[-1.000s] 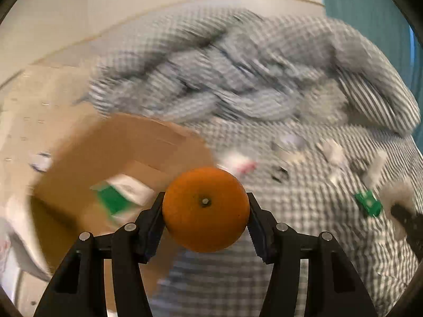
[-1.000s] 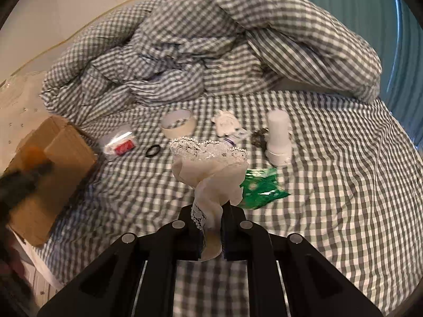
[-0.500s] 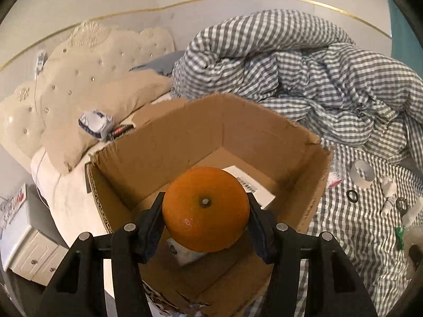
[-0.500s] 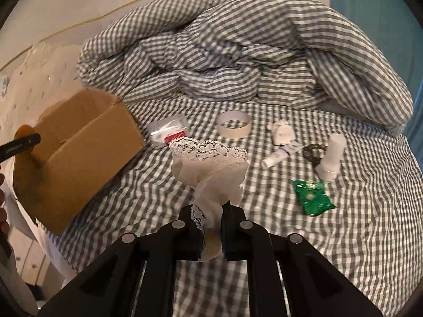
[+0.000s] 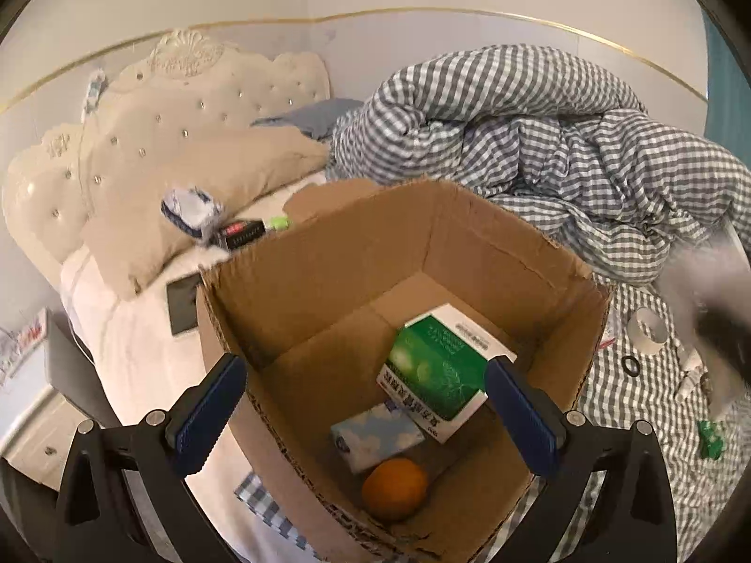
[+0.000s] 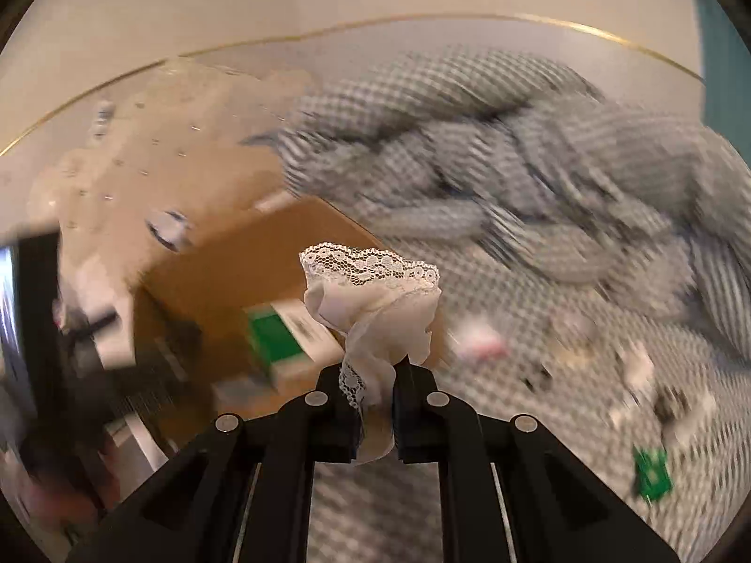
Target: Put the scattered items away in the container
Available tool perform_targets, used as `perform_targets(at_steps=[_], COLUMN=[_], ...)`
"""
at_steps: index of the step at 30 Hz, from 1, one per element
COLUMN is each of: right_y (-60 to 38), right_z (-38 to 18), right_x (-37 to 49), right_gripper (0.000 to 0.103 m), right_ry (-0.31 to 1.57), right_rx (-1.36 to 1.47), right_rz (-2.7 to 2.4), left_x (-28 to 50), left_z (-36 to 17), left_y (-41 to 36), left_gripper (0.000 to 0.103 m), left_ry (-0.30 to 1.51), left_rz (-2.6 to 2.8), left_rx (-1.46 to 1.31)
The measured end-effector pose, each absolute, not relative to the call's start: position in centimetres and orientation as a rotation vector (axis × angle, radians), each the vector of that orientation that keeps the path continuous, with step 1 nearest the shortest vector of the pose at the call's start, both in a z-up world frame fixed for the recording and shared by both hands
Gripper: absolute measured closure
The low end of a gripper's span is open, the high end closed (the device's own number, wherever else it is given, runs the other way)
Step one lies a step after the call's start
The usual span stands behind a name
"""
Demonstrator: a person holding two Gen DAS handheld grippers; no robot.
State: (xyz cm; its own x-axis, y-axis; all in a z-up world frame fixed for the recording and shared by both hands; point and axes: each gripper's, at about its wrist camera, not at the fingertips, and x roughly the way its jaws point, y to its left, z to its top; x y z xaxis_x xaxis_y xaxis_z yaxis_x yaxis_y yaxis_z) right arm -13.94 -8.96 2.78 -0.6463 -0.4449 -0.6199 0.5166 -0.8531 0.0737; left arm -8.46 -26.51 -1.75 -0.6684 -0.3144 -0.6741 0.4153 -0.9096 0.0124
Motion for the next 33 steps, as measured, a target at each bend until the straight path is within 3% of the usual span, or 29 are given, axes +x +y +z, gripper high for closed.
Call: perform_targets(at_steps=[3, 5, 6, 7, 16, 24, 33], right_y=[-12.6, -14.3, -14.8, -14.8, -10.4, 3.3, 20.3], right_z=[2.4, 1.4, 1.0, 0.7, 2.2, 4.6, -3.3], right_x=[-16.0, -17.0, -17.3, -17.2, -15.8, -12.4, -12.6], right_gripper=[0.093, 0.073, 0.029, 0.0, 0.0, 0.0, 0.0], right_ry=[0.145, 0.186, 0.195, 0.174, 0.049, -0.046, 0.013], right_rx=[0.917, 0.929, 0.93, 0.908, 0.893, 0.833, 1.194], right_rz=[-2.379, -2.412, -2.442, -2.486, -2.522, -2.72, -2.952], left_x=[-8.1, -7.9, -7.9, -7.9, -7.4, -6.9, -10.5], left_z=[-2.3, -2.5, -2.6, -2.7, -2.3, 0.5, -3.4], left_y=[-26.8, -27.0, -27.1, -27.3, -26.4, -19.4, -6.8], left_gripper=[0.0, 0.0, 0.0, 0.0, 0.0, 0.0, 0.0], left_ry=[0.207, 0.217, 0.224, 0.229, 0.209, 0.149, 0.051], left_rz=[-2.545, -2.558, -2.558, -2.559, -2.559, -2.718, -2.899], left_rx=[0.996, 1.003, 1.008, 1.011, 1.016, 0.97, 1.121])
